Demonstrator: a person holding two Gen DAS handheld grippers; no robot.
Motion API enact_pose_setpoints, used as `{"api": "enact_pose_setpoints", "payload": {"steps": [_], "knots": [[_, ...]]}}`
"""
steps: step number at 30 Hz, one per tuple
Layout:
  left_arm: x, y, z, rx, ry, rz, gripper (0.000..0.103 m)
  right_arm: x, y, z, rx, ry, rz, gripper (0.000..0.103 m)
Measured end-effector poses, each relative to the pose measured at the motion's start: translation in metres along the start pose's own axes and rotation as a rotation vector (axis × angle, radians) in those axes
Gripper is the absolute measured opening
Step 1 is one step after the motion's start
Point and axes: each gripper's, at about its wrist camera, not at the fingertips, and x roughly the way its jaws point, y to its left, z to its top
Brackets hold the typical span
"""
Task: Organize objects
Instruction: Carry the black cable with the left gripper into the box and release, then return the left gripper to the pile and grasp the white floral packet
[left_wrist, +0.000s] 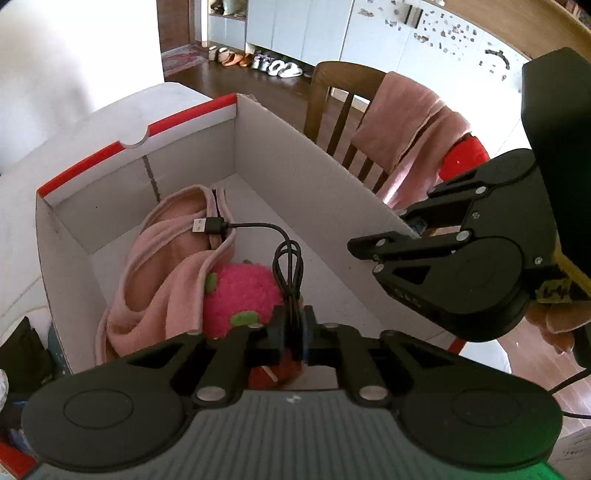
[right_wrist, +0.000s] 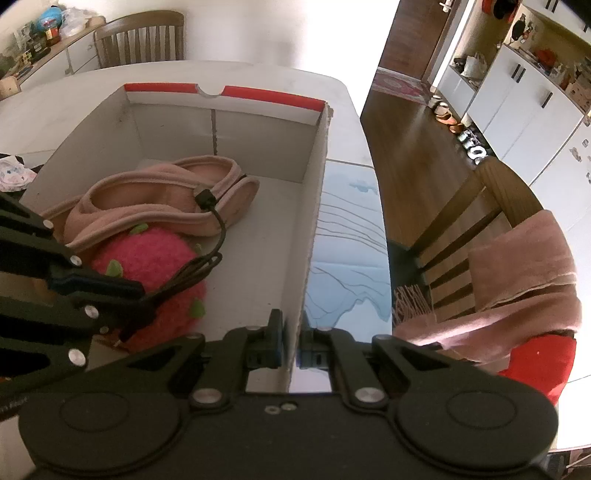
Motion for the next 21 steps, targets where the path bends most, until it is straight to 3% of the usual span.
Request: {"api": "enact_pose_setpoints", "payload": {"steps": [2, 4, 6, 15, 21], "knots": [[-0.003, 0.001, -0.002, -0.012, -0.010, -0.018, 0.025, 0.000, 0.000, 0.000, -0.004, 0.000, 0.003, 0.005], [-0.007, 0.000, -0.004, -0.023, -0.023, -0.025, 0.045, 0.000, -0.001, 0.000, -0.006, -0.001, 0.004, 0.005], [-0.011, -0.001, -0.007, -0.021, -0.035, 0.001, 0.051, 0.000, -0.001, 0.000, -0.007, -0.001, 0.006, 0.005], [-0.056, 0.009, -0.027, -0.067, -0.119, 0.061, 0.059, 0.000, 0.001, -0.001, -0.015, -0.002, 0.000, 0.005], [-0.094, 0.038, -0.057, -0.160, -0.160, 0.123, 0.061, 0.000, 0.002, 0.001, -0.020, 0.009, -0.009, 0.005]]}}
